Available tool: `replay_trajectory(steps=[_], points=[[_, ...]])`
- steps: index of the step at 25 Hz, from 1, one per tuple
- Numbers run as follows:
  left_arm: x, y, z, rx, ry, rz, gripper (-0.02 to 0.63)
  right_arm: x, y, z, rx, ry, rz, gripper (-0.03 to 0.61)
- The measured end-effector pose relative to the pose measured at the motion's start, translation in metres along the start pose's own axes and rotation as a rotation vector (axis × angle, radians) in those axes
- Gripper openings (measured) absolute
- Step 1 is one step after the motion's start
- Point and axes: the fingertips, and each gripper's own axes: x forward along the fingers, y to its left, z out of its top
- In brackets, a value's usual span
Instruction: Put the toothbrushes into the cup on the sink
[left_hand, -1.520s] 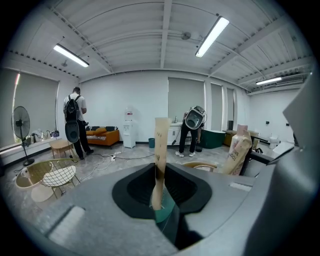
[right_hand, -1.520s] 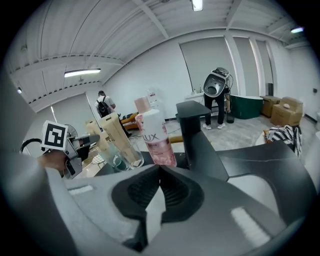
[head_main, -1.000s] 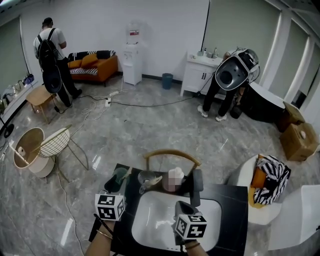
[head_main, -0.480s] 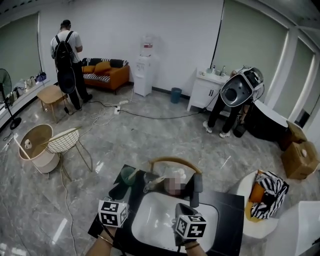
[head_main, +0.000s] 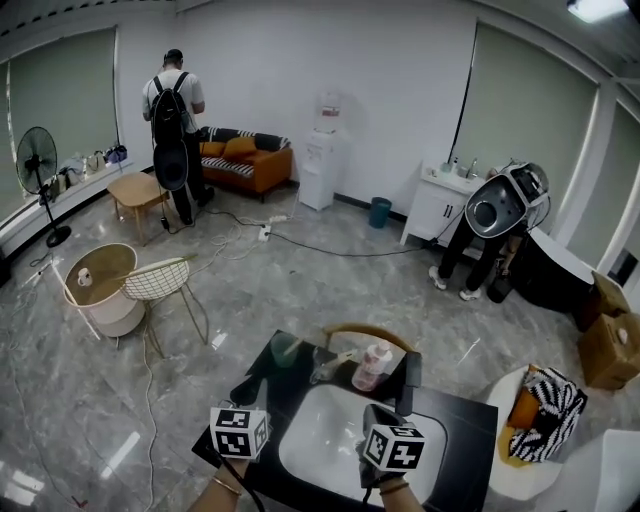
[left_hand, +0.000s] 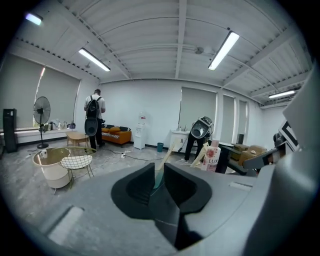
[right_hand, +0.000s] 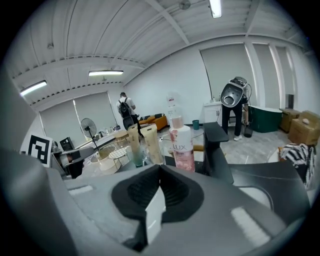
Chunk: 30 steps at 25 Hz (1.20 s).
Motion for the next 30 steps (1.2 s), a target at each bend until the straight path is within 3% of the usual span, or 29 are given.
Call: replay_trajectory(steps=[10, 20, 30], points=[[-0.038, 0.013, 0.002, -0.029, -0.028, 0.076, 0.009, -0.007, 0.024, 0.021, -0.004, -0.055, 0.042, 0.003], [-0.059, 0.023, -0.003, -0.045, -0.040, 0.095, 0.009, -0.019, 0.039, 0.026, -0.080, -0.090, 0.007, 0.003], [-0.067, 0.030, -0.002, -0.041, -0.055, 0.101, 0.009, -0.021, 0.047, 0.025, -0.063, -0.098, 0.008, 0.003]])
